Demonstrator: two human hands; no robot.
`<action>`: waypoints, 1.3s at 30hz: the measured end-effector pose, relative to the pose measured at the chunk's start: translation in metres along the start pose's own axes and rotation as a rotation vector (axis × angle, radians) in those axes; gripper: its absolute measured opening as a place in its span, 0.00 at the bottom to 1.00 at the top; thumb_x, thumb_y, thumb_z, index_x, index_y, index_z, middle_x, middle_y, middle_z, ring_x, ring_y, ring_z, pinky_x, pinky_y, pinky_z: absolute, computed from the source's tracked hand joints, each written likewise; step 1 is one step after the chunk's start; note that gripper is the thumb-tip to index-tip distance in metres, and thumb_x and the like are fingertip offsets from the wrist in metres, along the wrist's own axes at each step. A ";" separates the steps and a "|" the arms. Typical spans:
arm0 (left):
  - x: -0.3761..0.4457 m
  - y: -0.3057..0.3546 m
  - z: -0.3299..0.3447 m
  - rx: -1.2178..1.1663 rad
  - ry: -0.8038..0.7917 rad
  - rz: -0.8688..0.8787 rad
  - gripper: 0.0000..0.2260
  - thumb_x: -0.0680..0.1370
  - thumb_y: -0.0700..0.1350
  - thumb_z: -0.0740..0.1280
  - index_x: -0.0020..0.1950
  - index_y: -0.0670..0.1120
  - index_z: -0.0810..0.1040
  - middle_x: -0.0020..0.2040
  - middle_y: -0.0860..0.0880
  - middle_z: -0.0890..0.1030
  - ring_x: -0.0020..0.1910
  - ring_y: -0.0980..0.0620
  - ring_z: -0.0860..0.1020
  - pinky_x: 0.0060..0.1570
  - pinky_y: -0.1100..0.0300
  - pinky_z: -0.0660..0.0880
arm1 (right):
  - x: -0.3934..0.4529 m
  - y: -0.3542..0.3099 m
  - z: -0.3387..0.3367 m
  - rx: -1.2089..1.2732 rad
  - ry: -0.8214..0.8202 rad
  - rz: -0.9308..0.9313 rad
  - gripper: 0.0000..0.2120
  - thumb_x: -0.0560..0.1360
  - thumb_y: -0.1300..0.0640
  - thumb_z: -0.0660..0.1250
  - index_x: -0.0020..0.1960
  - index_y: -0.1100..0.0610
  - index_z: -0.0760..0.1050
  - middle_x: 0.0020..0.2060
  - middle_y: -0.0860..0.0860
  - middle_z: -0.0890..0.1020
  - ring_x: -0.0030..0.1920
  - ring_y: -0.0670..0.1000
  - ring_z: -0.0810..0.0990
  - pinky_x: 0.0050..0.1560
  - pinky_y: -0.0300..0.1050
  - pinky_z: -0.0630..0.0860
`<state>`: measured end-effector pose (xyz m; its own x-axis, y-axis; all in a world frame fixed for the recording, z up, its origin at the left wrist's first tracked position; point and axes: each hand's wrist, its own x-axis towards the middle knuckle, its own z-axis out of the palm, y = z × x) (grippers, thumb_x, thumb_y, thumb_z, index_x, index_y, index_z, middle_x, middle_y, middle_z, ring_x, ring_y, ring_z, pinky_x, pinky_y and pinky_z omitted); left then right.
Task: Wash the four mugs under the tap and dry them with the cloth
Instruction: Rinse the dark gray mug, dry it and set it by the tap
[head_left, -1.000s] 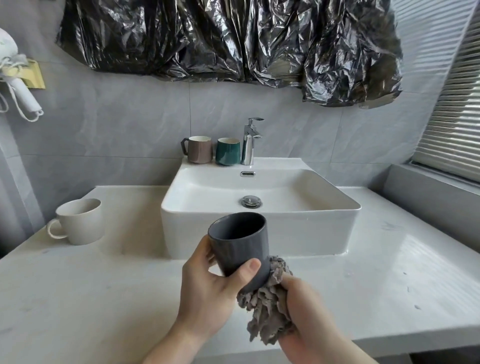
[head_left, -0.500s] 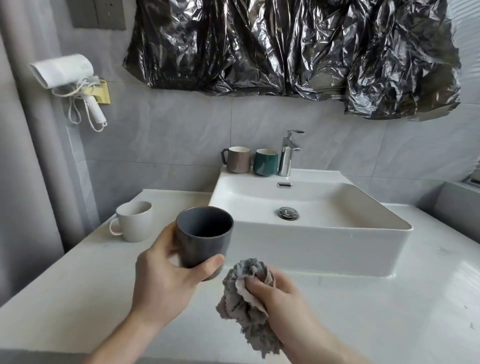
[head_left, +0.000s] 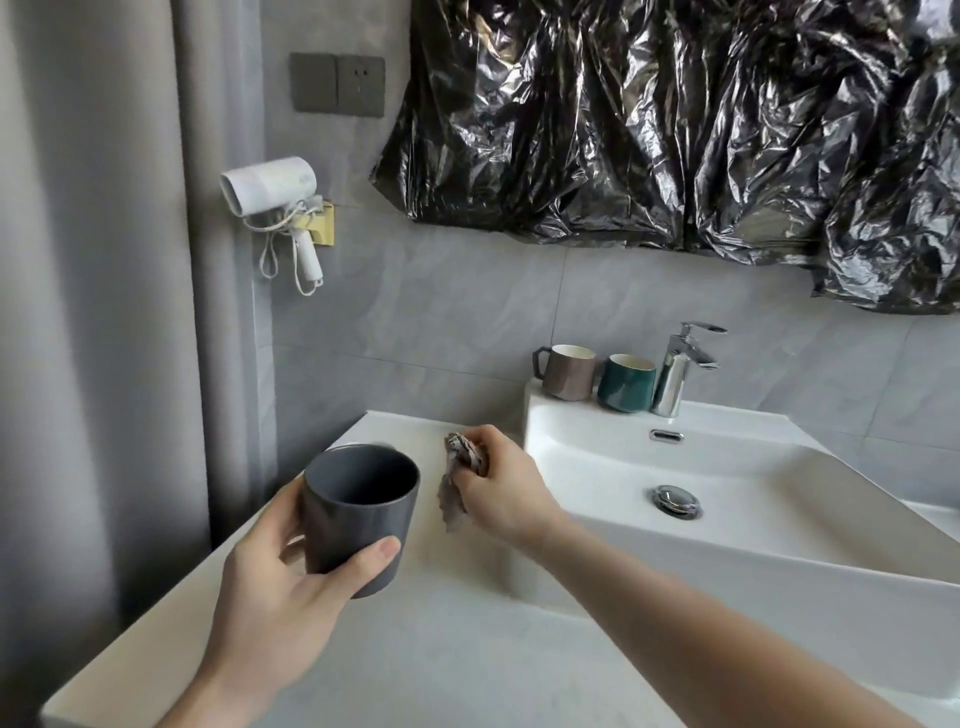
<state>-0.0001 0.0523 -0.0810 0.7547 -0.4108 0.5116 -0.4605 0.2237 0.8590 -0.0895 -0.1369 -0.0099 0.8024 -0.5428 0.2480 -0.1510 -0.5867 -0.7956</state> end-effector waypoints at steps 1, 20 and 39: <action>0.002 -0.002 -0.002 -0.002 0.003 -0.007 0.31 0.62 0.52 0.85 0.64 0.55 0.82 0.58 0.54 0.88 0.56 0.55 0.86 0.55 0.58 0.82 | 0.012 0.003 0.004 -0.070 -0.006 0.001 0.09 0.73 0.63 0.57 0.50 0.56 0.72 0.33 0.52 0.86 0.40 0.57 0.84 0.41 0.49 0.82; 0.013 0.006 0.009 -0.104 -0.125 0.004 0.33 0.59 0.56 0.81 0.63 0.57 0.83 0.58 0.51 0.88 0.57 0.53 0.86 0.55 0.64 0.81 | -0.036 0.073 0.013 -0.563 -0.277 0.016 0.17 0.69 0.54 0.55 0.54 0.51 0.76 0.55 0.49 0.82 0.56 0.56 0.80 0.57 0.48 0.79; -0.006 0.081 0.195 -0.330 -0.473 0.000 0.25 0.62 0.57 0.80 0.57 0.54 0.84 0.53 0.50 0.88 0.54 0.52 0.85 0.52 0.55 0.79 | -0.204 0.231 -0.356 -0.829 0.238 0.887 0.04 0.70 0.58 0.61 0.41 0.51 0.74 0.43 0.49 0.82 0.49 0.54 0.81 0.44 0.43 0.75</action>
<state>-0.1328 -0.0999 -0.0183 0.4284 -0.7447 0.5118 -0.2328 0.4563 0.8588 -0.4935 -0.3750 -0.0475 0.1242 -0.9916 -0.0349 -0.9783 -0.1165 -0.1711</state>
